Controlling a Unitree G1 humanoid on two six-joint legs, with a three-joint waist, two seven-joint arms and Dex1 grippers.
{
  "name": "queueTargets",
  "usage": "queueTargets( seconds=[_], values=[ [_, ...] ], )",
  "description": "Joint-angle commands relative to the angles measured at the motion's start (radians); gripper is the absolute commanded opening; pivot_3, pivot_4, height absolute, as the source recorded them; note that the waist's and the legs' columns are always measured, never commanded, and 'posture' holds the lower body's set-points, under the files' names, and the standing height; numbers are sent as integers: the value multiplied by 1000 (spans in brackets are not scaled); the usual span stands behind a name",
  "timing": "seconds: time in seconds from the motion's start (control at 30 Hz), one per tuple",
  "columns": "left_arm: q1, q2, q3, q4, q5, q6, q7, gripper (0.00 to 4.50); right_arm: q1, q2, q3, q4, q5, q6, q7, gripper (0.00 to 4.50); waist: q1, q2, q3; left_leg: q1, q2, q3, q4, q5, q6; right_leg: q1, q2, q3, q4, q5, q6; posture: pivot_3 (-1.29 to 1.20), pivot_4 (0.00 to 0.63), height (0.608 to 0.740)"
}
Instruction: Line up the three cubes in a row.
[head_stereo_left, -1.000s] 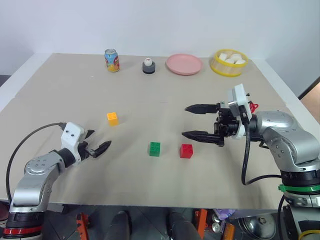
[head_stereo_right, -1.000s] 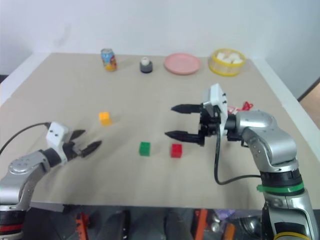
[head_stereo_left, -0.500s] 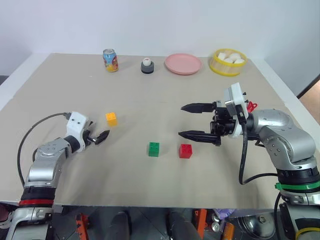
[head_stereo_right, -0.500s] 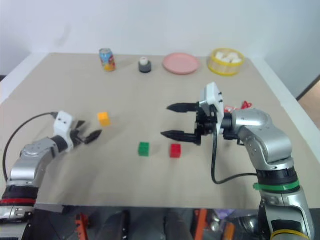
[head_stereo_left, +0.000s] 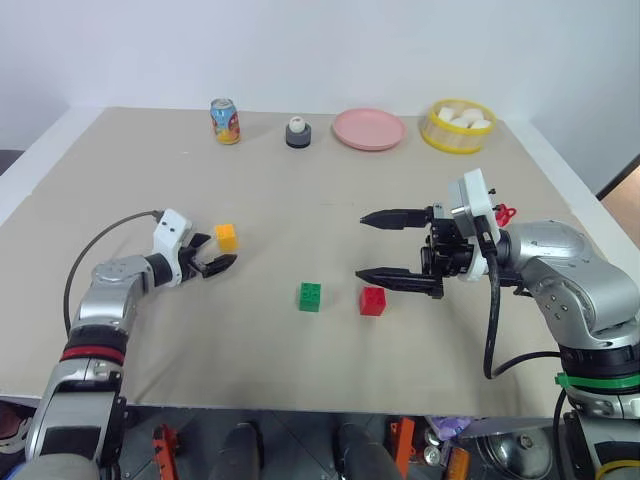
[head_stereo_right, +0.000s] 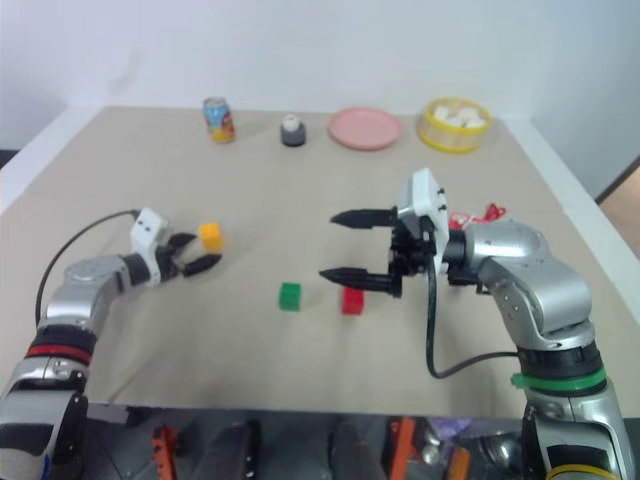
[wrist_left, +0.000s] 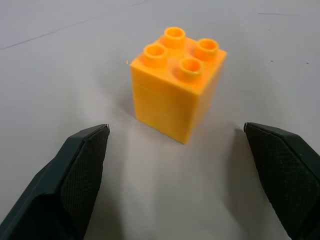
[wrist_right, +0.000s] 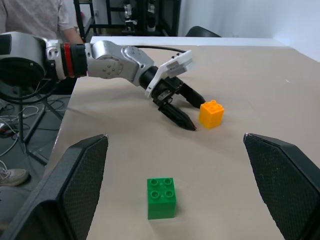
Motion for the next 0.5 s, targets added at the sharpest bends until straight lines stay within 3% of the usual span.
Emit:
queueTargets(
  seconds=[0.03,0.33,0.5],
  values=[
    [-78,-13,-15,117,34,-56,2,4468,-1,-15,-46,-38,19,-2,-14,4500,0,0,0,0,0,0,0,0,0,0,0,0,0,1,0,0,150,740],
    [-197,-56,-48,311,95,-159,-29,4468,2,-16,-45,-36,15,-8,-25,4500,4,0,0,-1,0,0,0,4,-1,0,-1,-1,0,3,0,0,150,740],
    [-199,-49,-42,334,100,-181,-48,2962,5,-20,-49,-34,13,-8,-26,4500,4,0,0,-1,-1,0,0,4,-2,0,-1,-1,0,2,1,0,150,740]
  ],
)
